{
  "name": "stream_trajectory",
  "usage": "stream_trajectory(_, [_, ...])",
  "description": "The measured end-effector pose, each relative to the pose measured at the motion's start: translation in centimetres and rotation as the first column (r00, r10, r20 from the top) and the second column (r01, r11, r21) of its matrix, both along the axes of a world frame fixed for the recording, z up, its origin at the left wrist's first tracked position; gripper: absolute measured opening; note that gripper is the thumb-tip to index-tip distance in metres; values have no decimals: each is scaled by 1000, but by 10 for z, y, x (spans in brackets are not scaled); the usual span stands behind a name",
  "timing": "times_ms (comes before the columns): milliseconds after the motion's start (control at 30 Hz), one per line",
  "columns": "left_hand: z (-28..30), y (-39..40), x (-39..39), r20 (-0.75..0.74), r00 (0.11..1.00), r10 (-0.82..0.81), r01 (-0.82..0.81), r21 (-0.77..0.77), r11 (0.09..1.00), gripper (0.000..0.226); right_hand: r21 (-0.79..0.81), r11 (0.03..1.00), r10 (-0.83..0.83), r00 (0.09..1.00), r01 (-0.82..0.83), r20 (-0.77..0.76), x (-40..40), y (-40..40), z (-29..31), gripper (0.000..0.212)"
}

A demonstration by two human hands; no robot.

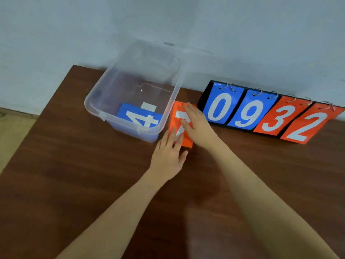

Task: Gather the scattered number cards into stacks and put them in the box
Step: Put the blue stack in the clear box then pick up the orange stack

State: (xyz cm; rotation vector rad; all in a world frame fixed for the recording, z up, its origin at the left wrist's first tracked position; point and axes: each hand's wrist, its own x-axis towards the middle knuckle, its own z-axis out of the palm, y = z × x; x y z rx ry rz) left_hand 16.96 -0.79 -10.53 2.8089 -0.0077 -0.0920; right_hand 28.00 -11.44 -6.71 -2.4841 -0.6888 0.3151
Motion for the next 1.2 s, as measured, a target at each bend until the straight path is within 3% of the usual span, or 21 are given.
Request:
stream_trajectory(200, [-18, 9, 4, 1, 1000, 18, -18, 40, 999, 58, -236, 971, 13, 999, -25, -51, 40, 38, -30, 57])
stream_trajectory(367, [-20, 14, -3, 4, 1000, 9, -9, 36, 999, 57, -269, 963, -4, 1000, 11, 28, 38, 44, -34, 51])
stream_trajectory(500, [-12, 30, -16, 41, 999, -31, 31, 2, 1000, 49, -313, 950, 2, 1000, -3, -1, 22, 38, -26, 53])
stream_trajectory(1000, [0, 78, -68, 90, 987, -132, 136, -34, 990, 32, -247, 920, -337, 936, 303, -106, -92, 23, -19, 60])
stream_trajectory(1100, [6, 81, -67, -43, 996, -81, 76, -111, 991, 52, -157, 897, -438, 881, 413, -182, -106, 21, -20, 63])
stream_trajectory(1200, [11, 82, -63, -170, 976, -133, 128, -40, 991, 62, -94, 842, -536, 806, 531, -250, -112, 16, -21, 69])
